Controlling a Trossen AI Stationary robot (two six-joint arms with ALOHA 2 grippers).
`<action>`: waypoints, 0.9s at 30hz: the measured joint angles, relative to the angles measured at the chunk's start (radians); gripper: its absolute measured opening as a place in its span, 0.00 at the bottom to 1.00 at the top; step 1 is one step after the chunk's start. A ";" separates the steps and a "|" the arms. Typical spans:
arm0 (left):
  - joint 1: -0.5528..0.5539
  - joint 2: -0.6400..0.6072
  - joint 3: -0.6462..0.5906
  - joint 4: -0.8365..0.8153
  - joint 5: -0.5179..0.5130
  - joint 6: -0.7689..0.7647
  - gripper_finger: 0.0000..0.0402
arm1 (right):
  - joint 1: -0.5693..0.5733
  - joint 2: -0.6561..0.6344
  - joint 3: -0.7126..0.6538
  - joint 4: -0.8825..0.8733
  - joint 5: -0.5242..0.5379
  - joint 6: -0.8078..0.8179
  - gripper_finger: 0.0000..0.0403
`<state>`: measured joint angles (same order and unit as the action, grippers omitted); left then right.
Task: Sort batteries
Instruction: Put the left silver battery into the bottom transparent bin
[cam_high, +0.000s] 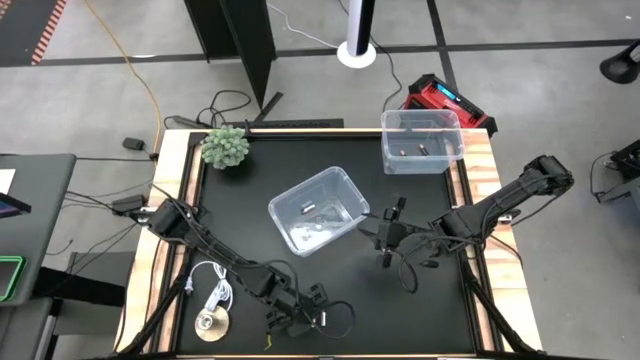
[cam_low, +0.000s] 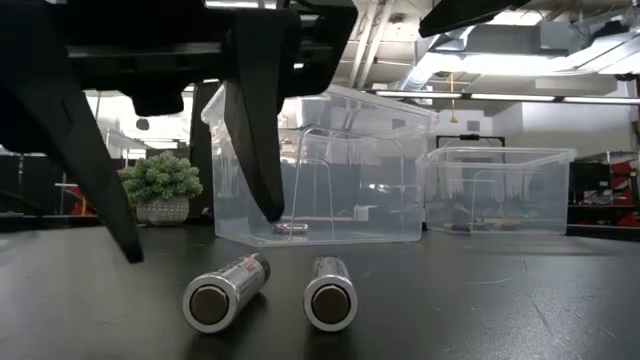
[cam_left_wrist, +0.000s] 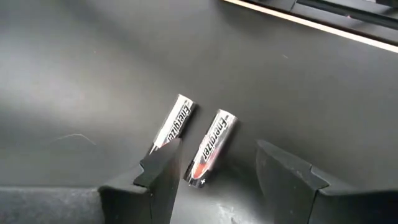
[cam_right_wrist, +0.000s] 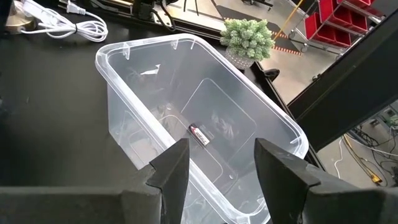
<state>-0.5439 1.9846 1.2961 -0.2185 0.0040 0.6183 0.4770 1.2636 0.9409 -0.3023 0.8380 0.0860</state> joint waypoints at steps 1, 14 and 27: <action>0.002 -0.002 0.000 0.000 0.000 0.005 0.48 | 0.001 0.000 0.000 0.000 0.000 0.000 0.49; 0.024 0.026 0.000 0.014 0.041 0.017 0.48 | 0.002 0.000 0.000 -0.002 -0.001 0.003 0.49; 0.030 0.057 0.001 0.018 0.043 -0.010 0.48 | 0.002 0.000 0.000 -0.003 -0.001 0.003 0.49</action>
<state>-0.5141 2.0421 1.2968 -0.2007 0.0467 0.6080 0.4786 1.2640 0.9409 -0.3054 0.8368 0.0887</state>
